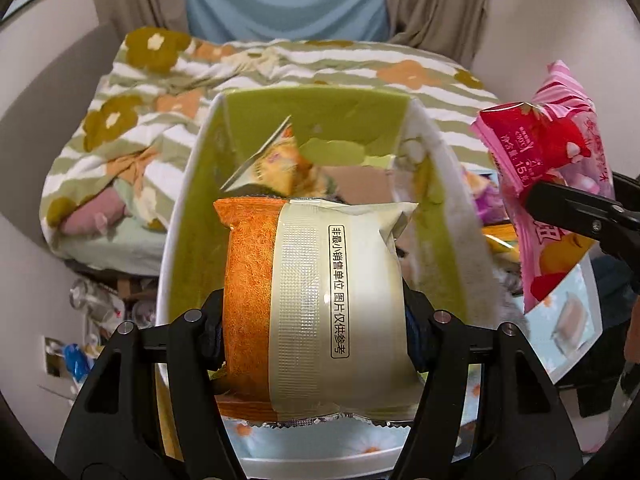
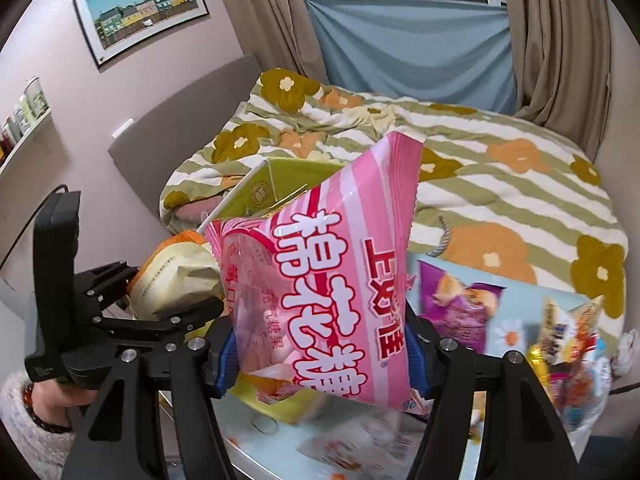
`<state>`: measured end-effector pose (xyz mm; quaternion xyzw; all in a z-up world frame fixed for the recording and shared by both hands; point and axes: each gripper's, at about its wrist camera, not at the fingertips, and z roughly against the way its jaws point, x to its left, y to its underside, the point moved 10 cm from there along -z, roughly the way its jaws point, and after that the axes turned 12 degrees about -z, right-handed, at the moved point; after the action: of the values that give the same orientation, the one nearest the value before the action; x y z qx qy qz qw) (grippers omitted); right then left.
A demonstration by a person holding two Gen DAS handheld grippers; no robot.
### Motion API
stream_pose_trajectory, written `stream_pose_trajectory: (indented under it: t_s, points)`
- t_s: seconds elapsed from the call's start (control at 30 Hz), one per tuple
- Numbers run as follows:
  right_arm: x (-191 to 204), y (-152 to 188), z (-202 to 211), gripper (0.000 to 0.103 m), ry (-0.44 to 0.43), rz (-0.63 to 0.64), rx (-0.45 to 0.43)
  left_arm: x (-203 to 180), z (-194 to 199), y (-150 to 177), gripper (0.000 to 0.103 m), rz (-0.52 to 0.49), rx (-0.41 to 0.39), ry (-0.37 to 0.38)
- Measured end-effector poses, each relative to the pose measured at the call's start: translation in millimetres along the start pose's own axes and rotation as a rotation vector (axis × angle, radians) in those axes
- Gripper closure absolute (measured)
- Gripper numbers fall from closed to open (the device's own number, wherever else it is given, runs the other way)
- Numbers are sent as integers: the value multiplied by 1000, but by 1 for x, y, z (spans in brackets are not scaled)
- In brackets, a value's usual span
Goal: Organize snacks
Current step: 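Carry both packs into the yellow box and open both tools to release them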
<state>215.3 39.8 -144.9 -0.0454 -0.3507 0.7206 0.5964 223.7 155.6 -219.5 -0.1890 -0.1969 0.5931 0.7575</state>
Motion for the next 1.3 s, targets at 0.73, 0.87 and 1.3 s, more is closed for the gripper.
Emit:
stream_pose_trajectory:
  t_s: [0.73, 0.87, 1.3]
  points:
    - [-12, -23, -68, 40, 35, -84, 88, 19, -31, -7, 0, 41, 39, -46]
    - [-11, -40, -73, 40, 34, -61, 79, 24, -25, -12, 0, 45, 26, -81]
    - [-18, -60, -117, 14, 27, -69, 88, 38, -41, -20, 0, 55, 61, -105]
